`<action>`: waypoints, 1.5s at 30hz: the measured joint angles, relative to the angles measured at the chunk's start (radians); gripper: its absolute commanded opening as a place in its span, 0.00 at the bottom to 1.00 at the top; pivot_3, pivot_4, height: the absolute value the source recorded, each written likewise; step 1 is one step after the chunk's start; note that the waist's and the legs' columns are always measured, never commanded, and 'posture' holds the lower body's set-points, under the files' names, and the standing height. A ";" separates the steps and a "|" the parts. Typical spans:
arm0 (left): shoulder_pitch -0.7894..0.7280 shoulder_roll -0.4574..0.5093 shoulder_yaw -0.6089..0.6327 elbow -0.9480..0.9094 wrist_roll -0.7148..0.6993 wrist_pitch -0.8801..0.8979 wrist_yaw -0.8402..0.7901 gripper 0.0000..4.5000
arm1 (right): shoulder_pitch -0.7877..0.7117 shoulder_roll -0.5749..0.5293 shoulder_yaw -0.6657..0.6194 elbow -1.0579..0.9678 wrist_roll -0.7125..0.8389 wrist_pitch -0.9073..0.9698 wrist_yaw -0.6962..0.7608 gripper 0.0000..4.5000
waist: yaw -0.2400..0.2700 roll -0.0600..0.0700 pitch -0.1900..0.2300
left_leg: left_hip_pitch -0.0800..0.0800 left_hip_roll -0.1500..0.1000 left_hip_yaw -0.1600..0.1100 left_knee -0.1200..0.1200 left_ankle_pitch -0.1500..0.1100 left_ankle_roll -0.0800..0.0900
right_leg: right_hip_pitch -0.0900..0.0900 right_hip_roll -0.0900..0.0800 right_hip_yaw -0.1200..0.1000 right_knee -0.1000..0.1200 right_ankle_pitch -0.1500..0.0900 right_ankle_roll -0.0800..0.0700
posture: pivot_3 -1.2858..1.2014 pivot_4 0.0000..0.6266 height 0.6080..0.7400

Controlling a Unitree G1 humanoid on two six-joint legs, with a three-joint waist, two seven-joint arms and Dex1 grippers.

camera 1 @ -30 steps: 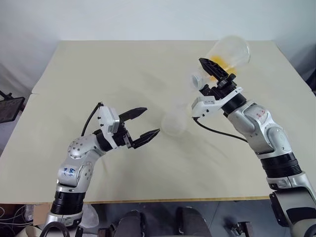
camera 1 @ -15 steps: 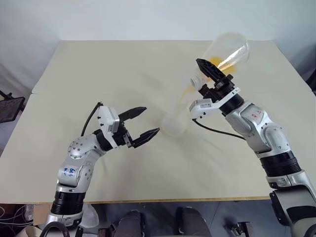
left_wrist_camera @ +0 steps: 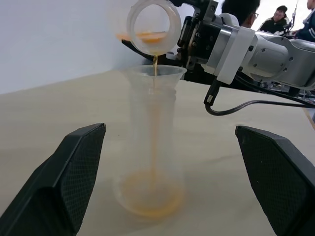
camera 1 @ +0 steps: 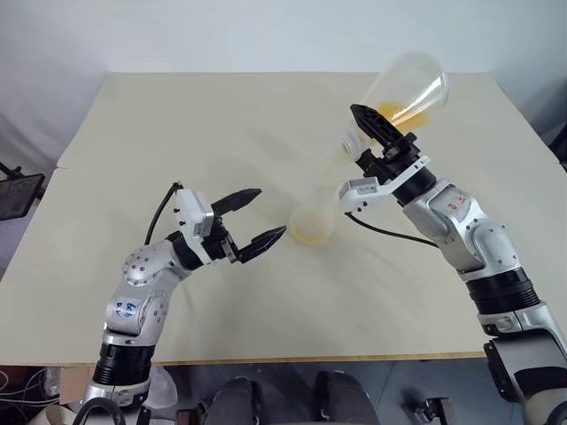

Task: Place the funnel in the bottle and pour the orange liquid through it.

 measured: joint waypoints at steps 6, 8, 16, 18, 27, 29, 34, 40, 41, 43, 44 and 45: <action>0.005 -0.002 -0.002 -0.014 0.000 -0.001 0.010 1.00 | 0.000 0.000 0.000 0.001 -0.007 -0.004 -0.012 0.58 | 0.000 0.000 0.000 | 0.000 0.000 0.000 0.000 0.000 0.000 | 0.000 0.000 0.000 0.000 0.000 0.000 | 0.52 0.24 1.00; 0.005 -0.002 -0.002 -0.014 0.000 -0.001 0.012 1.00 | 0.000 0.000 0.001 0.001 -0.012 -0.013 -0.017 0.58 | 0.000 0.000 0.000 | 0.000 0.000 0.000 0.000 0.000 0.000 | 0.000 0.000 0.000 0.000 0.000 0.000 | 0.52 0.24 1.00; 0.015 -0.003 -0.003 -0.024 0.000 -0.001 0.020 1.00 | 0.000 0.000 0.021 0.001 -0.021 -0.014 -0.026 0.58 | 0.000 0.000 0.000 | 0.000 0.000 0.000 0.000 0.000 0.000 | 0.000 0.000 0.000 0.000 0.000 0.000 | 0.52 0.24 1.00; 0.019 -0.003 -0.005 -0.034 0.000 -0.001 0.025 1.00 | 0.000 0.000 0.021 0.001 -0.022 -0.014 -0.028 0.58 | 0.000 0.000 0.000 | 0.000 0.000 0.000 0.000 0.000 0.000 | 0.000 0.000 0.000 0.000 0.000 0.000 | 0.52 0.24 1.00; 0.023 -0.004 -0.010 -0.035 0.000 -0.001 0.028 1.00 | 0.000 -0.010 0.022 0.002 -0.024 -0.013 -0.030 0.58 | 0.000 0.000 0.000 | 0.000 0.000 0.000 0.000 0.000 0.000 | 0.000 0.000 0.000 0.000 0.000 0.000 | 0.52 0.24 1.00; 0.023 -0.004 -0.010 -0.035 0.000 -0.001 0.028 1.00 | 0.000 -0.010 0.022 0.002 -0.025 -0.013 -0.031 0.58 | 0.000 0.000 0.000 | 0.000 0.000 0.000 0.000 0.000 0.000 | 0.000 0.000 0.000 0.000 0.000 0.000 | 0.52 0.24 1.00; 0.023 -0.004 -0.010 -0.035 0.000 -0.001 0.034 1.00 | 0.000 -0.013 0.022 0.013 -0.036 -0.013 -0.042 0.58 | 0.000 0.000 0.000 | 0.000 0.000 0.000 0.000 0.000 0.000 | 0.000 0.000 0.000 0.000 0.000 0.000 | 0.52 0.24 1.00; 0.023 -0.004 -0.011 -0.035 0.000 -0.001 0.035 1.00 | -0.013 -0.021 0.022 0.030 -0.042 -0.015 -0.054 0.58 | -0.001 0.000 0.000 | 0.000 0.000 0.000 0.000 0.000 0.000 | 0.000 0.000 0.000 0.000 0.000 0.000 | 0.52 0.24 1.00; 0.023 -0.004 -0.011 -0.035 0.000 -0.001 0.035 1.00 | -0.014 -0.022 0.022 0.031 -0.042 -0.016 -0.057 0.58 | -0.001 0.000 0.000 | 0.000 0.000 0.000 0.000 0.000 0.000 | 0.000 0.000 0.000 0.000 0.000 0.000 | 0.52 0.24 1.00; 0.023 -0.004 -0.011 -0.035 0.000 -0.001 0.035 1.00 | -0.014 -0.025 0.027 0.032 -0.043 -0.019 -0.060 0.58 | 0.000 0.000 0.000 | 0.000 0.000 0.000 0.000 0.000 0.000 | 0.000 0.000 0.000 0.000 0.000 0.000 | 0.52 0.24 1.00; 0.023 -0.004 -0.011 -0.035 0.000 -0.001 0.035 1.00 | -0.014 -0.027 0.029 0.033 -0.044 -0.021 -0.060 0.58 | 0.000 0.000 0.000 | 0.000 0.000 0.000 0.000 0.000 0.000 | 0.000 0.000 0.000 0.000 0.000 0.000 | 0.52 0.24 1.00; 0.023 -0.004 -0.011 -0.035 0.000 -0.001 0.035 1.00 | -0.014 -0.028 0.029 0.034 -0.044 -0.022 -0.061 0.58 | 0.000 0.000 0.000 | 0.000 0.000 0.000 0.000 0.000 0.000 | 0.000 0.000 0.000 0.000 0.000 0.000 | 0.52 0.24 1.00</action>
